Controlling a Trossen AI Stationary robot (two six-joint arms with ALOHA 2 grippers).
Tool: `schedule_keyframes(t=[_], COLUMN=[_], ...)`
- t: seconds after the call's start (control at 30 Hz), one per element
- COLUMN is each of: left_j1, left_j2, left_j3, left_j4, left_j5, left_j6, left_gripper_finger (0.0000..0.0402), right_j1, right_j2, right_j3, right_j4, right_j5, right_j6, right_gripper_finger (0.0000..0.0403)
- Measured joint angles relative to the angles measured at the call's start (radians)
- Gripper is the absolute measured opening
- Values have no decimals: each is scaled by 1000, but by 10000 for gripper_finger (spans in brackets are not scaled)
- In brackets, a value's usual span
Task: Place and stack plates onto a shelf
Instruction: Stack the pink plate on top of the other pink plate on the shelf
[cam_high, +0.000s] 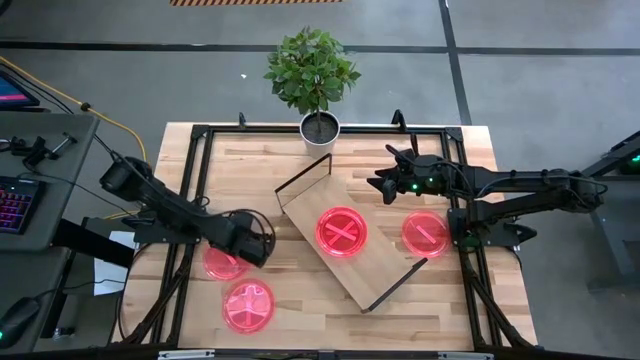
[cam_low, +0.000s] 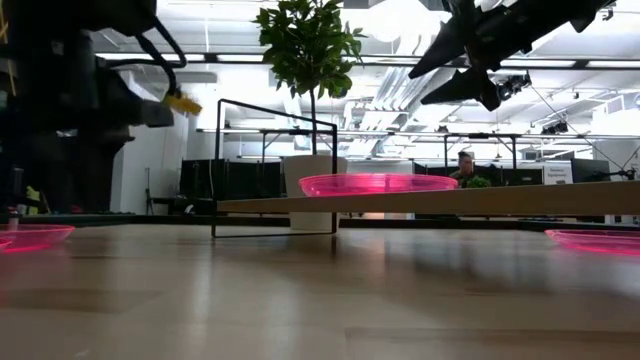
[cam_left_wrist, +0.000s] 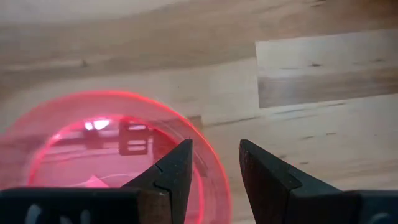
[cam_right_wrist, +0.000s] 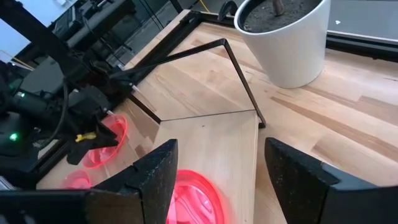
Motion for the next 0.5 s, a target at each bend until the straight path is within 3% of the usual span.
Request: schedule_keyframes(t=[0.3,0.5], left_j1=[-45,-45], left_j2=[120,170], left_j3=[9,15], left_j4=[4,26], left_j5=[3,-3], left_j6=[-162,-183], left_gripper_finger=[121,121], right_j1=[0,0], right_j2=[0,0], right_j3=[0,0], right_j4=[-4,-4], right_j5=[0,0], right_j6=[-18,-22], right_gripper_finger=[225,224])
